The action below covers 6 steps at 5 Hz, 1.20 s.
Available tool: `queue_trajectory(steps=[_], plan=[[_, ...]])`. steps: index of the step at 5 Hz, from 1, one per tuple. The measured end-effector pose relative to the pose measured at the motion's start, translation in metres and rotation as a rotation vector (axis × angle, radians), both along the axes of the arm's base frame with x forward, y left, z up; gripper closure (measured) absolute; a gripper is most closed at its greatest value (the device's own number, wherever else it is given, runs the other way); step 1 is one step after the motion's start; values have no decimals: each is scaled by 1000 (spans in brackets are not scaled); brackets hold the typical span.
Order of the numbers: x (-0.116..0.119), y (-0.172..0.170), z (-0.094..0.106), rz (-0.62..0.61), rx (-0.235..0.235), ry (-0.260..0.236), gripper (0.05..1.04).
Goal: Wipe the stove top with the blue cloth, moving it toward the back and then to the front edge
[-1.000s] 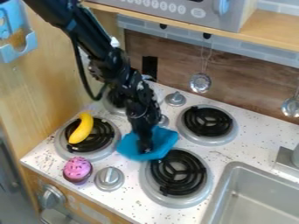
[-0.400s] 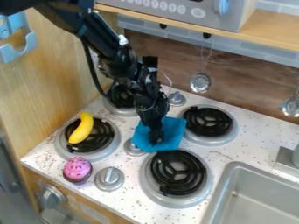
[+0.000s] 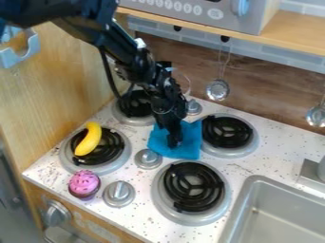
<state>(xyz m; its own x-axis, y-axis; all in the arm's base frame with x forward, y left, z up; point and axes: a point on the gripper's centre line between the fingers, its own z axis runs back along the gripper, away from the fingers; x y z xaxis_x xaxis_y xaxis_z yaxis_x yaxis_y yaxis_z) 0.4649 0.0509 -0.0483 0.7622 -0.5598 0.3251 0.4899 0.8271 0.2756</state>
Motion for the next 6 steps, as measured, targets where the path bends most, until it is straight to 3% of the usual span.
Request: queue_trajectory(steps=[1, 2, 3, 4, 6], plan=[[19, 0, -1, 20, -3, -16, 83], [23, 0, -3, 29, -11, 3, 83], [12, -4, -6, 33, -33, -3, 83], [-15, -12, -9, 37, -69, 26, 83], [-52, -32, 0, -2, -86, 31, 83]])
